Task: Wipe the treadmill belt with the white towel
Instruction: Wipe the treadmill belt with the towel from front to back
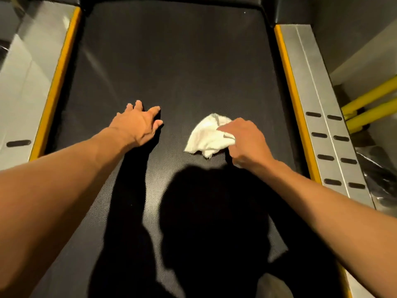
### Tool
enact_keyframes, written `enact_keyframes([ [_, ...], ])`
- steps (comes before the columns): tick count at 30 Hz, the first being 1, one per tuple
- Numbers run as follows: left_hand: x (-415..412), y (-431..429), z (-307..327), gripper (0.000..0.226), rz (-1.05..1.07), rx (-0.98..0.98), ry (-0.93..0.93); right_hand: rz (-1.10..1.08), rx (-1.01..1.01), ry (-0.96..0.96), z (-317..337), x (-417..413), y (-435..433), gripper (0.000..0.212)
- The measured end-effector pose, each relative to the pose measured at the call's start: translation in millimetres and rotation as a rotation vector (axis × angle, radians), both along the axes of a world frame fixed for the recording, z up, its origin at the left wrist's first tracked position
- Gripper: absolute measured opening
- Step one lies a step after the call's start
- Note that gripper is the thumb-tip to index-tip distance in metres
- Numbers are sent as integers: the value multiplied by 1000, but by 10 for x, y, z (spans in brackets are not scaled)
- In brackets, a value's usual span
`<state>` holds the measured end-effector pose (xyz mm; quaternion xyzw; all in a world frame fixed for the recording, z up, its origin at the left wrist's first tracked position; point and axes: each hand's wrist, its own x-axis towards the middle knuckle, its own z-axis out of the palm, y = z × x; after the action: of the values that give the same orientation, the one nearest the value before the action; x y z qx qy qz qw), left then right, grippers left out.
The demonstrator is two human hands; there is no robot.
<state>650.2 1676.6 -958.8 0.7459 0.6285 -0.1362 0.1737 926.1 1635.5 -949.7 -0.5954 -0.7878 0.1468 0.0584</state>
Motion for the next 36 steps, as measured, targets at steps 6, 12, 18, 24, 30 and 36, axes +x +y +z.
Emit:
enact_keyframes([
  [6, -80, -5, 41, 58, -37, 4, -8, -293, 74, -41, -147, 131, 489, 42],
  [12, -347, 39, 110, 68, 148, -44, 48, 93, -136, 51, -158, -438, -222, 50],
  [18, -570, -38, 110, 109, 142, -162, 35, -173, 42, 77, -70, -483, 364, 42],
  [24, -675, -24, 80, 116, 142, -209, 17, 82, -20, 55, -230, -763, -52, 52],
  [30, -716, -66, 88, 115, 120, -169, -19, 119, 44, 56, 28, -799, 192, 45],
  [36, -812, -99, 104, 127, 169, -159, -3, 16, 9, -22, -250, -848, 210, 46],
])
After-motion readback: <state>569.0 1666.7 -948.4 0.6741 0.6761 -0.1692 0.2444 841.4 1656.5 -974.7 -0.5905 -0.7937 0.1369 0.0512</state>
